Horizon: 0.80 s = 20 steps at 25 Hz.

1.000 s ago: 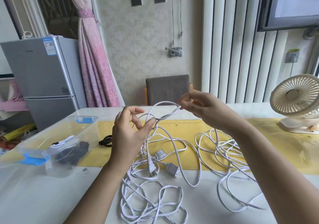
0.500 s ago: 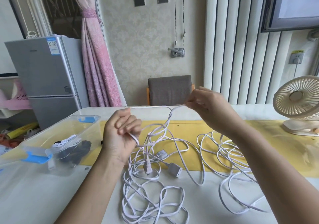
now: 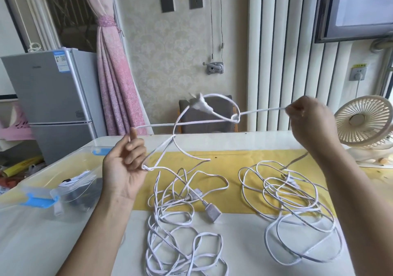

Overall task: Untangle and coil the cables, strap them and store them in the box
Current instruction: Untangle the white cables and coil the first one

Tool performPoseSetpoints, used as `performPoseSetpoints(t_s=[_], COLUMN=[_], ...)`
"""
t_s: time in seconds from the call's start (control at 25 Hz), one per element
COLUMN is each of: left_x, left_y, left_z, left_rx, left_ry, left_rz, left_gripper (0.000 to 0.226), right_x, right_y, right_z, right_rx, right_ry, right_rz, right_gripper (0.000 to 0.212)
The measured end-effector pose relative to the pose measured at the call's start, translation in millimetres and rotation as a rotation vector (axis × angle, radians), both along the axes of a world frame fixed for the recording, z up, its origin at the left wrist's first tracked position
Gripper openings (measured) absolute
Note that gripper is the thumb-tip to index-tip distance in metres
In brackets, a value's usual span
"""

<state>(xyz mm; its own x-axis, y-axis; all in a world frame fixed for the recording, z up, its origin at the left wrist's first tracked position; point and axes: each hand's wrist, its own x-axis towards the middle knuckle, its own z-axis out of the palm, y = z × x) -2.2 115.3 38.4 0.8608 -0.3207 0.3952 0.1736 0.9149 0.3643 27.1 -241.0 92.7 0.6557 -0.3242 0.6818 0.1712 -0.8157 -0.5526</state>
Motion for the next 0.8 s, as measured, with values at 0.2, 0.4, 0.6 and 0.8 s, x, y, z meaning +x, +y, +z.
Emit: performPoseSetpoints(t_s=[0.2, 0.4, 0.6, 0.8], left_x=[-5, -17, -18, -12], left_y=[-10, -20, -15, -9], left_z=[-4, 4, 2, -13], left_rx=[0.529, 0.703, 0.763, 1.259], left_ry=[-0.090, -0.124, -0.171, 0.001], left_rz=[0.137, 0.261, 0.096, -0.146], left_gripper=[0.047, 0.062, 0.065, 0.044], right_x=[12, 0, -6, -9], right_y=[12, 49, 66, 58], right_z=[-25, -39, -35, -11], right_rx=[-0.468, -0.384, 0.018, 0.745], right_ry=[0.846, 0.888, 0.737, 0.205], right_rz=[0.136, 0.645, 0.948, 1.073], right_gripper=[0.021, 0.034, 0.024, 0.034])
